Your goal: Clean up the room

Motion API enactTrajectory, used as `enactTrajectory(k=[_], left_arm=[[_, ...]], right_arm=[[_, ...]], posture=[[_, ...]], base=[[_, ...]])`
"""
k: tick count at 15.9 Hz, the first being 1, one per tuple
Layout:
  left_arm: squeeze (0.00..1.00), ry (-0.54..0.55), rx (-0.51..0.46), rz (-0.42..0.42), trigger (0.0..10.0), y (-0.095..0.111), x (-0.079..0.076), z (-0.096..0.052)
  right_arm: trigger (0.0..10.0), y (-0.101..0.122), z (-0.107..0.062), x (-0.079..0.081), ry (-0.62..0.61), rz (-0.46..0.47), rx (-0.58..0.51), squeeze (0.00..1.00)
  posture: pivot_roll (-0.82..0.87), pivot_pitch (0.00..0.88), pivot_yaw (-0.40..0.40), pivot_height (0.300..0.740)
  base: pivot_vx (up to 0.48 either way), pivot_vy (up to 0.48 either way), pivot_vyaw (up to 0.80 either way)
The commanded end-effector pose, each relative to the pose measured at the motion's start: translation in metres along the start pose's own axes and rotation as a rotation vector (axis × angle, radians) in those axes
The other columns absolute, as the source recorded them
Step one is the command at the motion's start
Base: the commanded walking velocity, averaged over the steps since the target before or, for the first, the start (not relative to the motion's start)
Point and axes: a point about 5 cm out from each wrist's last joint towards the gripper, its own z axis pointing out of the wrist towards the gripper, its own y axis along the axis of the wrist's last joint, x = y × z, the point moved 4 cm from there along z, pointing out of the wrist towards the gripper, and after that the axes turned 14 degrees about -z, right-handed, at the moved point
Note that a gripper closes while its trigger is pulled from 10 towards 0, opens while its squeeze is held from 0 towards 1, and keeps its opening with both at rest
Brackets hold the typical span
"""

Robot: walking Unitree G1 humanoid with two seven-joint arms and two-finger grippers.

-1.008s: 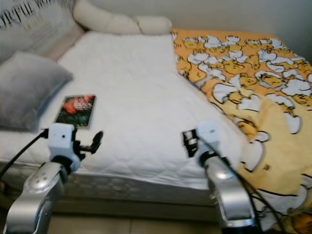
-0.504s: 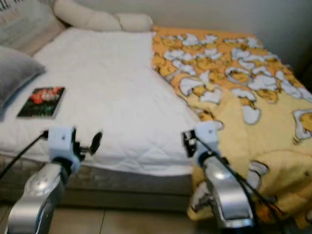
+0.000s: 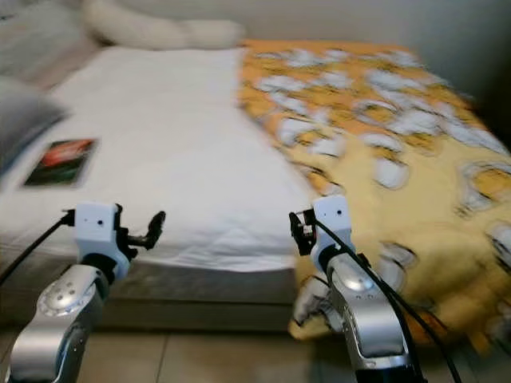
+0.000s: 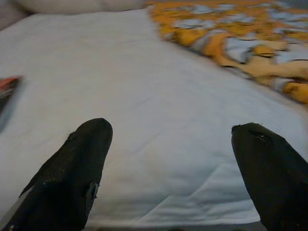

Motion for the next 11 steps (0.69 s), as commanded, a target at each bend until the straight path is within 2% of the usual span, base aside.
enactTrajectory(k=[1, 5, 9, 11], left_arm=[[0.07, -0.03, -0.005, -0.002, 10.0, 0.0024, -0.0063, 0.0022], [0.07, -0.037, 0.0, -0.007, 10.0, 0.0012, -0.0071, 0.0023], [0.06, -0.028, 0.001, -0.002, 10.0, 0.0017, -0.0045, 0.0032], [0.06, -0.021, 0.001, 0.004, 10.0, 0.0022, -0.003, 0.0041]], right_arm=[[10.0, -0.0009, 0.0008, -0.0041, -0.009, 0.005, 0.007, 0.0], [10.0, -0.0004, 0.0014, -0.0057, -0.014, 0.003, 0.007, 0.0], [10.0, 0.0004, 0.0034, -0.003, 0.008, -0.021, 0.004, 0.0], [10.0, 0.001, 0.005, 0.0005, 0.037, -0.025, -0.001, 0.0]], posture=[[-0.03, 0.0, -0.002, 0.74], [-0.03, 0.0, -0.001, 0.74], [-0.03, 0.0, 0.002, 0.74], [-0.03, 0.0, 0.005, 0.74]], base=[[0.262, 0.0, -0.8], [0.27, 0.0, -0.75], [0.268, 0.0, 0.0], [0.0, 0.0, 0.0]])
